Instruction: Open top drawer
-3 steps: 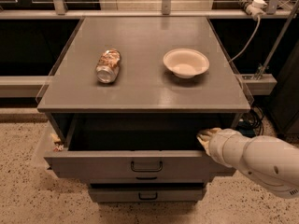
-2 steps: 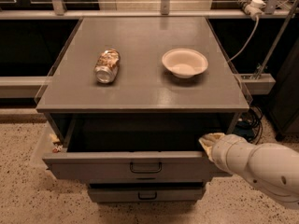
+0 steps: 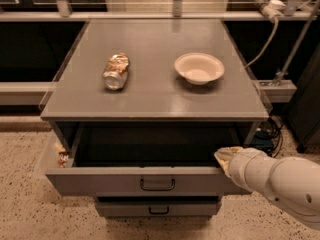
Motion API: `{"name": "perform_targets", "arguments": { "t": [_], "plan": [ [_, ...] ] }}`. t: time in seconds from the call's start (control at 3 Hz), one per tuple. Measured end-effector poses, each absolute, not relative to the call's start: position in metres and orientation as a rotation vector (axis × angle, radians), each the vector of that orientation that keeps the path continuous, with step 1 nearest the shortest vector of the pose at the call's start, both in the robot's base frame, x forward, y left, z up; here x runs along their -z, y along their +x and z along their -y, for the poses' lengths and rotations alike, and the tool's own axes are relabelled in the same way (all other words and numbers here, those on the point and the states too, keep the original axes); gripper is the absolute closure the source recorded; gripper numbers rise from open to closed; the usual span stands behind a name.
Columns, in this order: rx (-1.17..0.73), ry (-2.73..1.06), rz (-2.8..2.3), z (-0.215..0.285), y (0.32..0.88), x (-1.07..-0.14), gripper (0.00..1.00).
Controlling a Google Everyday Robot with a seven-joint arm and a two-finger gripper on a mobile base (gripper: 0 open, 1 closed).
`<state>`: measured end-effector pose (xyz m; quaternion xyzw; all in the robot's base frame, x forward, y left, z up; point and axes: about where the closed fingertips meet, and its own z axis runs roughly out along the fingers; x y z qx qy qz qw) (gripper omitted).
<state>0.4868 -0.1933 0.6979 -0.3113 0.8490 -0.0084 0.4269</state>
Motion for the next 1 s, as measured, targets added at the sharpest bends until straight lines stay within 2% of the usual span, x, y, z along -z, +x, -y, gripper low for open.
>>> {"name": "perform_targets", "arguments": {
  "t": [0.33,0.67,1.0],
  "plan": [
    [-0.006,-0.755,-2.158,0.188,0.464,-0.692,1.00],
    [-0.006,-0.755,-2.158,0.188,0.464,-0.694,1.00],
    [0.016,-0.679,-2.193,0.190,0.440,-0.689,0.83]
  ]
}}
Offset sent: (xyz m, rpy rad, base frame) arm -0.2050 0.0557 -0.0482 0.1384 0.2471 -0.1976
